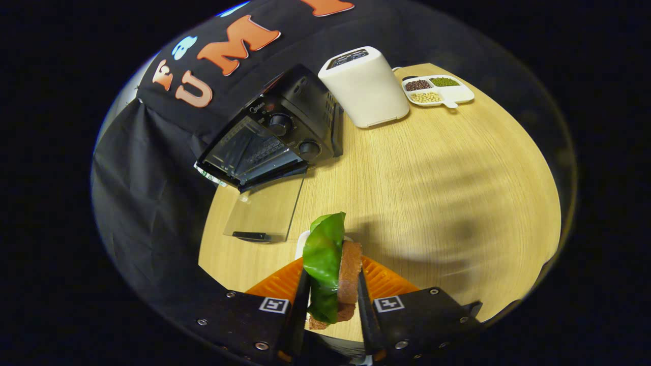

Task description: Open the toaster oven, put the food inside, and close the toaster oven door.

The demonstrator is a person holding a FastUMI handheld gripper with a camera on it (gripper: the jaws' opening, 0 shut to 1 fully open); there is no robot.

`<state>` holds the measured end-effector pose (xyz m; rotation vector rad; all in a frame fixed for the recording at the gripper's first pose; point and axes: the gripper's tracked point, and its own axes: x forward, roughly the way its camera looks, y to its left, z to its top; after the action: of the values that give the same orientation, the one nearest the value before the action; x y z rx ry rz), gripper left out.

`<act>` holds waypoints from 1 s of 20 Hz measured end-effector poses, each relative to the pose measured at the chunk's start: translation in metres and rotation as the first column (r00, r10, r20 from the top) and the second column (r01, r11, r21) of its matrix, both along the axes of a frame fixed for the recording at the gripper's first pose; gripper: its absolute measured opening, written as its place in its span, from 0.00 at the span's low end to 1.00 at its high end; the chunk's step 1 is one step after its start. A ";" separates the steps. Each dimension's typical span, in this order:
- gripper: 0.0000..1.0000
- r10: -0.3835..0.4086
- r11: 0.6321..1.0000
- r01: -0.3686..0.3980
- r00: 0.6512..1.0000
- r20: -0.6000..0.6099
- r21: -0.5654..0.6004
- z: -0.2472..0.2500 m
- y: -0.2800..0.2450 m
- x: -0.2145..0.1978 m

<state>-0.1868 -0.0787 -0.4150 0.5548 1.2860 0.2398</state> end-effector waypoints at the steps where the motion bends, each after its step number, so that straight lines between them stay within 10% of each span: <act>1: 0.41 -0.007 1.000 0.007 1.000 0.010 -0.007 0.000 -0.001 0.000; 20: 0.30 -0.189 0.981 0.161 0.905 0.382 0.104 0.099 0.057 0.078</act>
<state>-0.1092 -0.0216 -0.3156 0.6428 0.8364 0.2321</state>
